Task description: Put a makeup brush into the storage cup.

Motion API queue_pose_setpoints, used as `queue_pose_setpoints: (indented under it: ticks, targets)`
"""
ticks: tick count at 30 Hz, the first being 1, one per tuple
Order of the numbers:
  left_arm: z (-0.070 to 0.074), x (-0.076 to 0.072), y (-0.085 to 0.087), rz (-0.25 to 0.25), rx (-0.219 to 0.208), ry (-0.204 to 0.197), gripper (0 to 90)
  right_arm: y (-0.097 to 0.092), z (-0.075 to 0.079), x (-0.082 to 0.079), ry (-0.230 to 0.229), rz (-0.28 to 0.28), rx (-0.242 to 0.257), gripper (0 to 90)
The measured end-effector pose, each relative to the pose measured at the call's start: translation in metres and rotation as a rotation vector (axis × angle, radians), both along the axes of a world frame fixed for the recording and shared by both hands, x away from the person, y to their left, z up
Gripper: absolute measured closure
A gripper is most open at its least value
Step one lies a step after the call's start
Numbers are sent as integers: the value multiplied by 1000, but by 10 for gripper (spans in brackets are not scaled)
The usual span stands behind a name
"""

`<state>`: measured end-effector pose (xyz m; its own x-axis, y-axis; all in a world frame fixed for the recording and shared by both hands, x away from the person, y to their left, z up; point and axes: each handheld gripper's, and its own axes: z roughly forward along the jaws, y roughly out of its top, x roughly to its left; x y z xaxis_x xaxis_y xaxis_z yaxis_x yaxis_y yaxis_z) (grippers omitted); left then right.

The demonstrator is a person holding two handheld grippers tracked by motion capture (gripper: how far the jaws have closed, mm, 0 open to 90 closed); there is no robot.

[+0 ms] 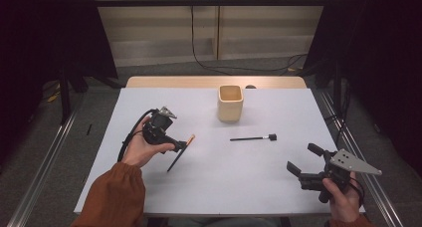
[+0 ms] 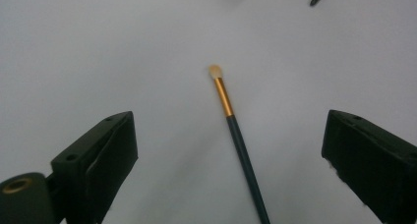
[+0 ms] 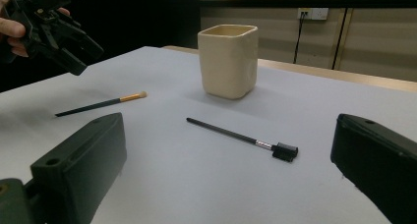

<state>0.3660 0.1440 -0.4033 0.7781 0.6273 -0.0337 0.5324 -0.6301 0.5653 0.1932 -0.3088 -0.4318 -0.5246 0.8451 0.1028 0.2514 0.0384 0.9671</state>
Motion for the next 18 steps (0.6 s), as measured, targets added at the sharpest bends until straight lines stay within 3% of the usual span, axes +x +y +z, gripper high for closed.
queue_pose_setpoints:
  ticks: [6, 8, 18]
  targets:
    - [-6, 2, -5, -2, 46, 27, 152, 0, 0, 0, 1, 3, 4, 0]
    - [-9, 4, -6, -7, 50, 65, 152, 0, 0, 0, 0, 0, 2, 0]
    - [-20, 5, -14, -6, 147, 139, 184, 2, 0, -1, 0, 2, -20, 0]
